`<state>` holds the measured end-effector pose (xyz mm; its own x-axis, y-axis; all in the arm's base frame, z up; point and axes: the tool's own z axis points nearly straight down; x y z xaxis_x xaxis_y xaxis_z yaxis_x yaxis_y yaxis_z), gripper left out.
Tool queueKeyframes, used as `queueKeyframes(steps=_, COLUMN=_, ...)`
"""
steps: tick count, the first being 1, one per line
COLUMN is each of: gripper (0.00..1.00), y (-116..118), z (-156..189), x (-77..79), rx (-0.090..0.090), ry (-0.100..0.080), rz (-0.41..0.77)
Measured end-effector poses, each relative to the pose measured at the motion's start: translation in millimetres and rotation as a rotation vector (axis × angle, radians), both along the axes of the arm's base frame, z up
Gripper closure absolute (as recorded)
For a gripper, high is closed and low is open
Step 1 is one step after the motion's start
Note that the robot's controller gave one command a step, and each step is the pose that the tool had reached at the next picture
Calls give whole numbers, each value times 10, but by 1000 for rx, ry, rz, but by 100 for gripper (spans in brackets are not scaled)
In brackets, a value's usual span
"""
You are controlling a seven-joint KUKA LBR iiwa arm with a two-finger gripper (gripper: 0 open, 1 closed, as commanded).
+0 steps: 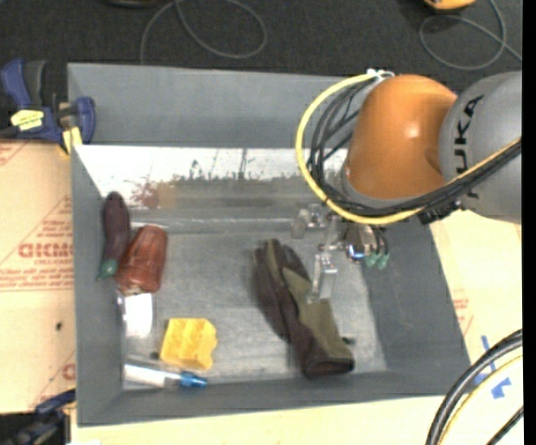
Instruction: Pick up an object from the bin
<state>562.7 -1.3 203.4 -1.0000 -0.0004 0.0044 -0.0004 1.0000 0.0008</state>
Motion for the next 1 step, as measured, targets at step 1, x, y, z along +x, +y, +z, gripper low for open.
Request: queueKeyframes(steps=1, gripper=0, y=0, z=49, x=13, rx=0, ry=-8, rz=0)
